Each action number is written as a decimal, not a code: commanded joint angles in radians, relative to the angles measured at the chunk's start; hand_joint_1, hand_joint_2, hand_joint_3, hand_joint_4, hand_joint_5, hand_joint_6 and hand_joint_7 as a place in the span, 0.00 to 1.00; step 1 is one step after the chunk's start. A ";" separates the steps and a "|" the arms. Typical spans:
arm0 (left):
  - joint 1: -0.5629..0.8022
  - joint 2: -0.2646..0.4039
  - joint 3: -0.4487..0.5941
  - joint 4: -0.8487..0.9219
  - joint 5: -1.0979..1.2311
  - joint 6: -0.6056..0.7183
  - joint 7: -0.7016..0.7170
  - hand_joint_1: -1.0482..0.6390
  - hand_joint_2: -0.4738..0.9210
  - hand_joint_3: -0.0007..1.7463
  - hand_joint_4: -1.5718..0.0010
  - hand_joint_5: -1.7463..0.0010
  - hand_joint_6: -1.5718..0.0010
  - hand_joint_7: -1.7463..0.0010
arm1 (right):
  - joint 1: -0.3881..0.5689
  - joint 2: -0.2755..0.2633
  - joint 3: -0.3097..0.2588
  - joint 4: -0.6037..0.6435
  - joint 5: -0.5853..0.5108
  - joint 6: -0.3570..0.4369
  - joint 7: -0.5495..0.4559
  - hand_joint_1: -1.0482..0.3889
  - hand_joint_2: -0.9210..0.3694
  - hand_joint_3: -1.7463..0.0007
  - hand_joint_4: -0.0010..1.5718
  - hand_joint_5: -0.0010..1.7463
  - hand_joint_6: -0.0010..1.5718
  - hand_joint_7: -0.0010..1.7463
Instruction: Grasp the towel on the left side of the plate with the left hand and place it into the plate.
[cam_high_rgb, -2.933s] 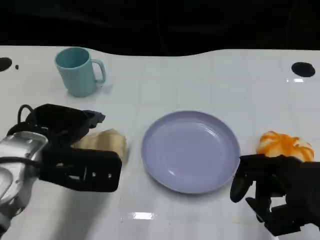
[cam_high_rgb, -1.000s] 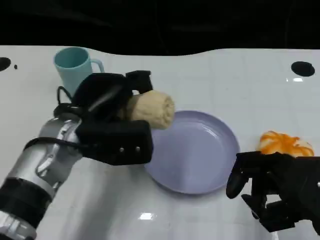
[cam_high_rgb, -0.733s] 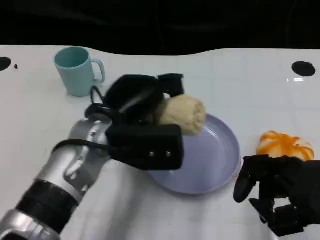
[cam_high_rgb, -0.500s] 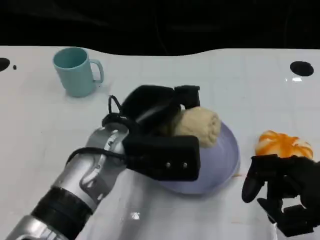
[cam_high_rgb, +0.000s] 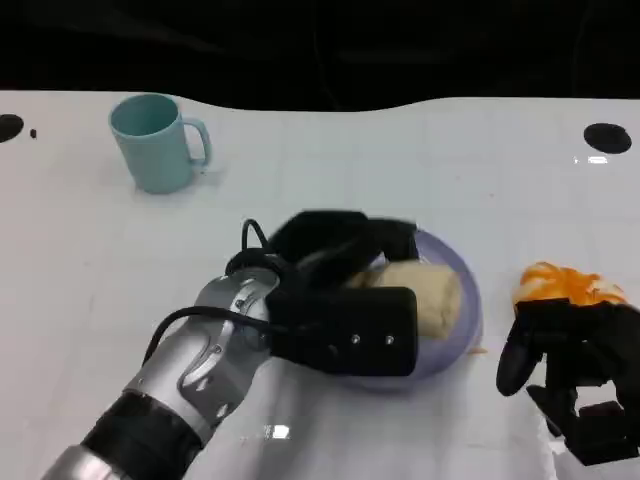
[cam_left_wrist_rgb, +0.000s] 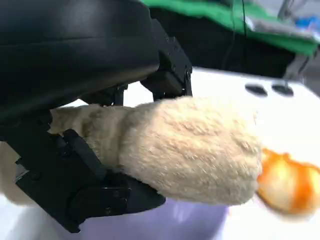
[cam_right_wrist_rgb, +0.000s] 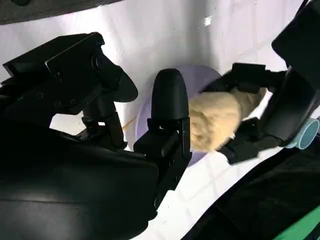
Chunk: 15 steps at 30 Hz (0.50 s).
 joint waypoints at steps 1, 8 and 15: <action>-0.003 0.047 -0.020 -0.051 0.015 0.017 -0.085 0.35 1.00 0.10 0.77 0.71 0.74 0.98 | -0.002 -0.014 -0.004 -0.007 0.004 -0.004 0.008 0.75 0.30 0.34 0.46 1.00 0.43 0.86; -0.005 0.098 -0.013 -0.122 0.016 0.030 -0.167 0.19 1.00 0.04 0.94 0.75 0.86 1.00 | -0.004 -0.011 -0.004 -0.009 0.007 0.009 0.009 0.75 0.29 0.36 0.45 1.00 0.43 0.85; 0.022 0.146 0.071 -0.284 -0.079 0.113 -0.298 0.18 1.00 0.04 0.97 0.69 0.85 0.99 | -0.004 -0.007 -0.003 0.000 0.013 -0.003 0.016 0.76 0.28 0.37 0.44 1.00 0.43 0.85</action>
